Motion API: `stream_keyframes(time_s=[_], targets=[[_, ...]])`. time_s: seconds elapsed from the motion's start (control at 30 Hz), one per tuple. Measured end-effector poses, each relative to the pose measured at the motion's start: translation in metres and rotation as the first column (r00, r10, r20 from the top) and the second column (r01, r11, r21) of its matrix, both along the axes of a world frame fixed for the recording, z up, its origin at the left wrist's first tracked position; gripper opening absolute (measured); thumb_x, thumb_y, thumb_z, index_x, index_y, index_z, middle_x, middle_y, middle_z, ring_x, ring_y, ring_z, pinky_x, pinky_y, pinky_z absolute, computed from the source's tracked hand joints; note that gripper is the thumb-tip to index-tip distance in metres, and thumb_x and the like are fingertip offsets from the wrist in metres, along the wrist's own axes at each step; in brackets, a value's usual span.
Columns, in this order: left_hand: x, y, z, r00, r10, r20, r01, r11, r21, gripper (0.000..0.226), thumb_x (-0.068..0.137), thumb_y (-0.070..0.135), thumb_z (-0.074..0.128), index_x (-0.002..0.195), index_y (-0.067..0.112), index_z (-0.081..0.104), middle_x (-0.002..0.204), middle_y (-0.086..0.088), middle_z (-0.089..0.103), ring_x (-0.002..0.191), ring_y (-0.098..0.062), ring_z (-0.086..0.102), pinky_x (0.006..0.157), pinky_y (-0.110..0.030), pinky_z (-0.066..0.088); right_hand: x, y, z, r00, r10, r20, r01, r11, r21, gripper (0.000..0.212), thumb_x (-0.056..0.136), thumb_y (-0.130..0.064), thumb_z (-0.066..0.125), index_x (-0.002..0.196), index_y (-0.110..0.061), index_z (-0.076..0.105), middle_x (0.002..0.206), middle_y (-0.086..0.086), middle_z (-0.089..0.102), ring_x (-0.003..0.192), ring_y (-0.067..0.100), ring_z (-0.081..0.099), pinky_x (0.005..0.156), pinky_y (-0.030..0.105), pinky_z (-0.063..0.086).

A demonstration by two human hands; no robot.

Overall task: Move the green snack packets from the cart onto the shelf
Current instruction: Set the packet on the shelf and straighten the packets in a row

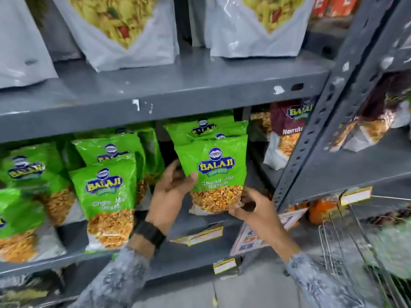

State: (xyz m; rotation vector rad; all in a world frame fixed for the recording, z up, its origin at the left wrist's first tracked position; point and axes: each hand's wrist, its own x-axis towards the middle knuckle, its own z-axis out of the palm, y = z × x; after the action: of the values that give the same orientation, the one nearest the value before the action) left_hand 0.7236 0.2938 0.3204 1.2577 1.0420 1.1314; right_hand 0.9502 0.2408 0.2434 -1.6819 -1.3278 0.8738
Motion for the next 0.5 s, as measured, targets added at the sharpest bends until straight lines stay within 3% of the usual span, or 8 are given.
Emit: stream_keyframes(time_s=[0.07, 0.13, 0.2, 0.3, 0.37, 0.43, 0.47, 0.5], targets=[[0.006, 0.015, 0.025, 0.999, -0.026, -0.029, 0.027, 0.999, 0.033, 0.03, 0.091, 0.018, 0.068, 0.121, 0.019, 0.067, 0.114, 0.005, 0.077, 0.101, -0.005, 0.071, 0.084, -0.019, 0.058, 0.0, 0.004, 0.001, 0.998, 0.004, 0.065, -0.004, 1.0, -0.009, 0.047, 0.076, -0.029, 0.088, 0.119, -0.028, 0.068, 0.1, -0.017, 0.076, 0.09, -0.009, 0.067, 0.08, 0.012, 0.05], [0.014, 0.031, 0.041, 0.996, 0.041, -0.083, -0.038, 0.998, 0.04, 0.02, 0.091, 0.014, 0.067, 0.11, 0.01, 0.072, 0.108, -0.003, 0.077, 0.096, -0.013, 0.069, 0.093, -0.038, 0.059, 0.001, 0.009, 0.005, 0.99, 0.009, 0.142, -0.006, 1.0, -0.024, 0.043, 0.082, -0.027, 0.083, 0.122, -0.017, 0.07, 0.107, -0.001, 0.077, 0.097, 0.013, 0.07, 0.09, 0.033, 0.054], [0.018, 0.042, 0.048, 0.986, 0.123, -0.113, -0.122, 0.992, 0.015, 0.027, 0.087, 0.015, 0.072, 0.105, -0.006, 0.071, 0.103, -0.012, 0.073, 0.093, -0.018, 0.063, 0.096, -0.051, 0.054, 0.003, 0.009, 0.01, 0.989, 0.002, 0.15, 0.003, 1.0, -0.028, 0.037, 0.088, -0.027, 0.078, 0.12, -0.011, 0.069, 0.107, 0.007, 0.077, 0.101, 0.025, 0.07, 0.092, 0.043, 0.054], [0.023, 0.049, 0.049, 0.976, 0.164, -0.146, -0.161, 0.986, 0.03, 0.021, 0.083, 0.016, 0.077, 0.094, -0.002, 0.074, 0.096, -0.009, 0.072, 0.09, -0.018, 0.066, 0.087, -0.037, 0.054, -0.001, 0.001, 0.009, 0.977, -0.016, 0.213, 0.023, 0.999, -0.031, 0.022, 0.093, -0.029, 0.071, 0.096, -0.008, 0.065, 0.085, 0.004, 0.074, 0.083, 0.026, 0.069, 0.078, 0.042, 0.052], [0.026, 0.049, 0.046, 0.973, 0.172, -0.153, -0.168, 0.985, 0.039, 0.012, 0.084, 0.013, 0.076, 0.095, 0.007, 0.076, 0.102, -0.009, 0.076, 0.097, -0.022, 0.072, 0.095, -0.038, 0.056, -0.004, -0.006, 0.007, 0.968, -0.045, 0.247, 0.053, 0.998, -0.029, 0.025, 0.093, -0.031, 0.071, 0.082, -0.013, 0.057, 0.07, -0.007, 0.062, 0.069, 0.019, 0.061, 0.064, 0.037, 0.043], [0.023, 0.048, 0.041, 0.99, 0.127, -0.062, -0.127, 0.992, -0.001, 0.023, 0.085, 0.011, 0.074, 0.108, 0.005, 0.074, 0.109, -0.01, 0.076, 0.103, -0.023, 0.072, 0.097, -0.04, 0.057, -0.006, -0.008, 0.007, 0.975, -0.079, 0.209, 0.081, 0.997, 0.003, 0.02, 0.091, -0.031, 0.074, 0.087, -0.019, 0.058, 0.071, -0.009, 0.062, 0.071, 0.017, 0.061, 0.063, 0.031, 0.043], [0.02, 0.046, 0.037, 0.994, 0.106, -0.033, -0.107, 0.994, -0.008, 0.027, 0.085, 0.012, 0.075, 0.112, 0.007, 0.072, 0.108, -0.006, 0.077, 0.1, -0.02, 0.072, 0.092, -0.037, 0.059, -0.008, -0.009, 0.01, 0.987, -0.102, 0.122, 0.1, 0.995, 0.022, 0.017, 0.089, -0.031, 0.076, 0.098, -0.024, 0.062, 0.079, -0.012, 0.067, 0.077, 0.014, 0.065, 0.067, 0.028, 0.048], [0.016, 0.041, 0.03, 0.994, 0.099, -0.036, -0.099, 0.995, -0.012, 0.031, 0.083, 0.015, 0.077, 0.113, 0.011, 0.071, 0.104, 0.0, 0.079, 0.097, -0.015, 0.073, 0.086, -0.03, 0.06, -0.009, -0.007, 0.015, 0.991, -0.13, 0.021, 0.129, 0.99, 0.052, 0.032, 0.087, -0.032, 0.077, 0.116, -0.029, 0.064, 0.092, -0.017, 0.071, 0.084, 0.005, 0.068, 0.073, 0.023, 0.052]])
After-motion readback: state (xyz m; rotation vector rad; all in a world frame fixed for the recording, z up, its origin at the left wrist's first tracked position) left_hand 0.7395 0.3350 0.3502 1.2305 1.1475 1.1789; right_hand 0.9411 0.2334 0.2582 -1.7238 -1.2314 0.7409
